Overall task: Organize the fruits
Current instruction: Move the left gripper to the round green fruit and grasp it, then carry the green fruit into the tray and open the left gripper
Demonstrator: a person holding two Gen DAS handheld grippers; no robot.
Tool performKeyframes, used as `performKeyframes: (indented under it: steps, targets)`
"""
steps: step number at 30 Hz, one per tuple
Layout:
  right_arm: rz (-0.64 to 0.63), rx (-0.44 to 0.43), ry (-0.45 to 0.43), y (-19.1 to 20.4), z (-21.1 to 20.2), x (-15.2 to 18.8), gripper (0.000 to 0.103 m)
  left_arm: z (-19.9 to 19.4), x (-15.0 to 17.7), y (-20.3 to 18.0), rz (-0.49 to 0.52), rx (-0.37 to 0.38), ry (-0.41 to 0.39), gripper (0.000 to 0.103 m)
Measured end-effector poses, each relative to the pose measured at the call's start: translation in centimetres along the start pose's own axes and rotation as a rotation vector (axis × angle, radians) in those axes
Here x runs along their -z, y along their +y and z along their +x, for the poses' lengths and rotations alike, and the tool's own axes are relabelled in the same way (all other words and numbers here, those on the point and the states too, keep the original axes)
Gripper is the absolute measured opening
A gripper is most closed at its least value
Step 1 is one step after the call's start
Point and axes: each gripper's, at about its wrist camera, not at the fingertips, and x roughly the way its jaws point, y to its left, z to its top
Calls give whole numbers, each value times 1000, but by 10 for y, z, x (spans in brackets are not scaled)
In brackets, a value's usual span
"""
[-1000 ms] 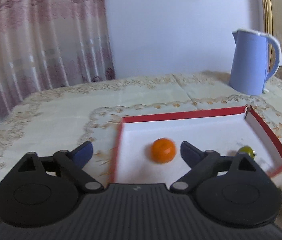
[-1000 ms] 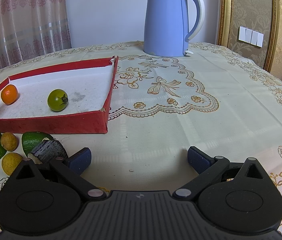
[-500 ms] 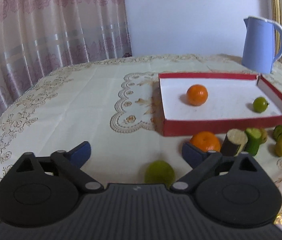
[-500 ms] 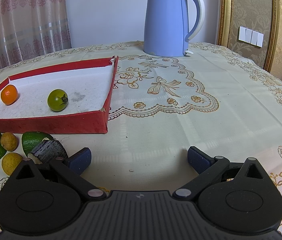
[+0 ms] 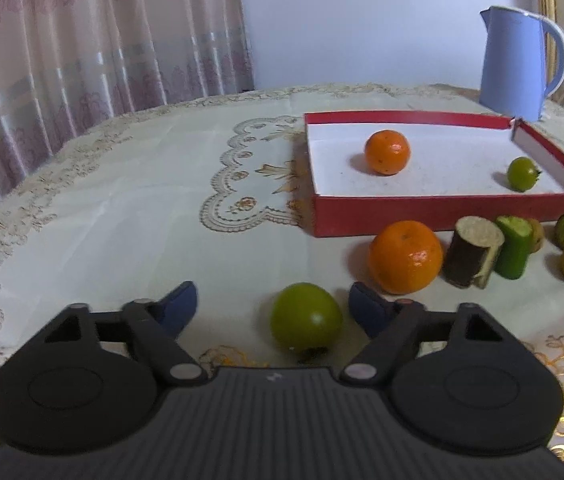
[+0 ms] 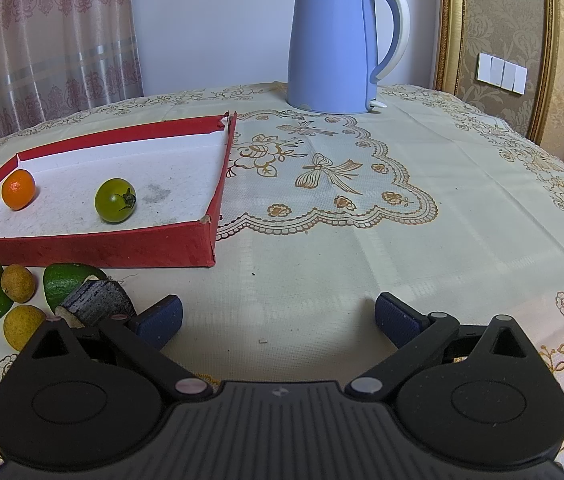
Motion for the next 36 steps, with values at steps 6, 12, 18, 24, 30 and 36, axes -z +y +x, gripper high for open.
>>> performKeyframes:
  steps: [6, 12, 18, 24, 30, 36]
  targets:
    - [0, 0, 0, 0, 0, 0, 103, -3, 0, -2, -26, 50, 10, 48]
    - [17, -14, -7, -3, -1, 0, 103, -4, 4, -7, -12, 66, -14, 36]
    - [89, -99, -61, -19, -16, 8, 103, -5, 8, -6, -10, 73, -40, 36]
    - [56, -121, -66, -15, -21, 9, 103, -5, 8, -6, -7, 69, -43, 32]
    - [-64, -236, -128, 4, -37, 18, 103, -4, 7, -6, -2, 73, -47, 32]
    - [-140, -193, -74, 19, -29, 17, 103, -4, 6, -7, -4, 70, -42, 31]
